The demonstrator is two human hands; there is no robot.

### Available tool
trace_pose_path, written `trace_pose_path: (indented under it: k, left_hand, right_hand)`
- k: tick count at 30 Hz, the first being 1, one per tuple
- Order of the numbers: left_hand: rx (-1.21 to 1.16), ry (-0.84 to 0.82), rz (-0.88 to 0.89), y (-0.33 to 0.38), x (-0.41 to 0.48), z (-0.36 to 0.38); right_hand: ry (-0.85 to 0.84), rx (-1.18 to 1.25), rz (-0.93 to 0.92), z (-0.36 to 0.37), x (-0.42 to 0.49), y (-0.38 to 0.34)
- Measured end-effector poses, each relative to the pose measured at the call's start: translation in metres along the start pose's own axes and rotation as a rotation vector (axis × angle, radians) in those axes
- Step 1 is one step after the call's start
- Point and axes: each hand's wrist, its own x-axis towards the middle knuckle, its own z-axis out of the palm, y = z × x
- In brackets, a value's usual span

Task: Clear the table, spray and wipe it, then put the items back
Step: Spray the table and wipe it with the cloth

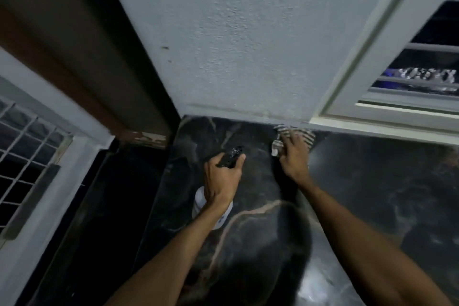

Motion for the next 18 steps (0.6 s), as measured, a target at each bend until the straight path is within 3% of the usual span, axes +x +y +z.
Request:
trace_pose_path:
  k: [1, 2, 4, 6, 9, 10, 13, 14, 18]
  left_hand:
    - [0.01, 0.027, -0.006, -0.007, 0.005, -0.012]
    - [0.019, 0.053, -0.019, -0.012, 0.01, -0.024]
    - [0.014, 0.087, -0.05, -0.022, 0.02, -0.044]
    - [0.001, 0.1, -0.056, -0.029, 0.028, -0.059]
    - [-0.041, 0.125, -0.122, -0.043, 0.042, -0.078]
    - [-0.058, 0.134, -0.152, -0.047, 0.047, -0.084]
    - [-0.102, 0.117, -0.147, -0.057, 0.054, -0.098]
    - [-0.114, 0.111, -0.133, -0.059, 0.055, -0.102]
    - [-0.168, 0.148, -0.098, -0.071, 0.064, -0.113]
  right_hand:
    - [-0.015, -0.027, 0.089, 0.007, 0.003, -0.015]
    - [-0.053, -0.064, 0.057, 0.018, -0.001, -0.032]
    - [-0.161, -0.117, -0.234, 0.049, -0.017, -0.063]
    - [-0.241, -0.128, -0.345, 0.056, -0.012, -0.082]
    - [-0.159, -0.094, -0.096, 0.066, 0.023, -0.107]
    - [-0.163, -0.092, -0.113, 0.075, 0.023, -0.121]
    - [-0.27, -0.121, -0.458, 0.109, 0.007, -0.154]
    - [-0.281, -0.133, -0.496, 0.111, 0.013, -0.159]
    - [-0.235, -0.139, -0.241, 0.122, 0.066, -0.192]
